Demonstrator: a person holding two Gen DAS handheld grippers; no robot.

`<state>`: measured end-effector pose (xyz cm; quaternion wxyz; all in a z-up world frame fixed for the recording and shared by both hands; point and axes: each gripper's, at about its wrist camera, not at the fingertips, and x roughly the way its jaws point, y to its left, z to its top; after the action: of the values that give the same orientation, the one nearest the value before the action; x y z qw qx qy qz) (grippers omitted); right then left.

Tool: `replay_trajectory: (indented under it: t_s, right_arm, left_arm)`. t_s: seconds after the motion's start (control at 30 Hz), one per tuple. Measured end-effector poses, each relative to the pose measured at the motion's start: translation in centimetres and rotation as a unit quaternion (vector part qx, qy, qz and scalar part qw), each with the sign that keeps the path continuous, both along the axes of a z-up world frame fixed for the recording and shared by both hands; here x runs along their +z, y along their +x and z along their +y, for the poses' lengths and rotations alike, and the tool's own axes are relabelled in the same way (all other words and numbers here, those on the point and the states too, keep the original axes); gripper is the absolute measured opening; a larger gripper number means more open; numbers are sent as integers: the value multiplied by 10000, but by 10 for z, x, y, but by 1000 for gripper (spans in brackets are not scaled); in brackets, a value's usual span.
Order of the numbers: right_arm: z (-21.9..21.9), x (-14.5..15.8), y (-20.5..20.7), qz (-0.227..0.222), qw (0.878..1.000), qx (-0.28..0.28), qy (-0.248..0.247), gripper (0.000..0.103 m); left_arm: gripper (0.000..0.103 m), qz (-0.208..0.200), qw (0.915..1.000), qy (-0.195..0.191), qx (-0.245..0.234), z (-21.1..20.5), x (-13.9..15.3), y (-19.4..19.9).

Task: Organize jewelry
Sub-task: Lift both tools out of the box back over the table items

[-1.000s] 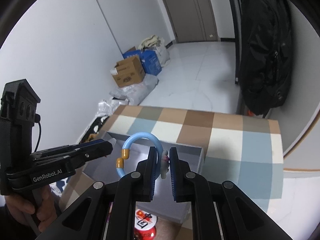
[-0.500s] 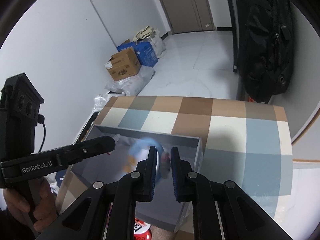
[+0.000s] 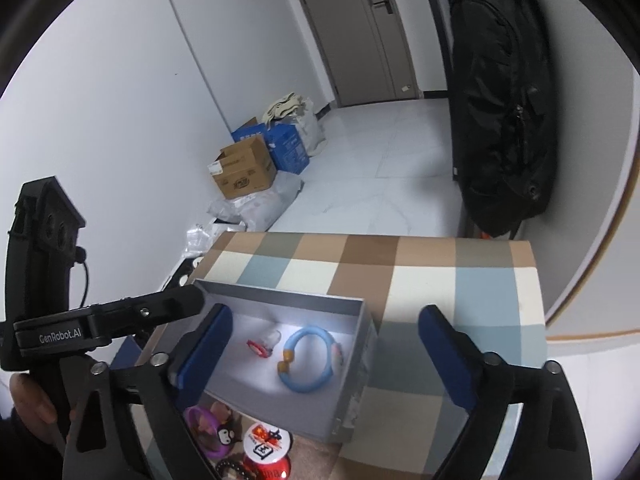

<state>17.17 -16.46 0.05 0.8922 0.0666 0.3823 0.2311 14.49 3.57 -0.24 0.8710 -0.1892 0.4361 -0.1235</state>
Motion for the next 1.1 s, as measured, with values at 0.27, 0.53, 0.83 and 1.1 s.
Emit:
replay_trajectory:
  t_s: [0.27, 0.53, 0.83, 1.1]
  right_arm:
    - [1, 2, -15, -11, 10000, -38, -2, 103]
    - [0, 4, -34, -196, 9996, -103, -171, 103]
    - [-1, 6, -55, -420, 9990, -14, -123, 103]
    - [2, 2, -78, -488, 9985, 246, -61, 103]
  left_arm:
    - [69, -123, 9993, 311, 180, 3, 1, -15]
    - [70, -72, 9990, 331, 289, 8, -2, -29]
    - [70, -152, 9974, 531, 454, 11, -2, -53]
    - [75, -226, 9951, 845, 463, 10, -2, -68]
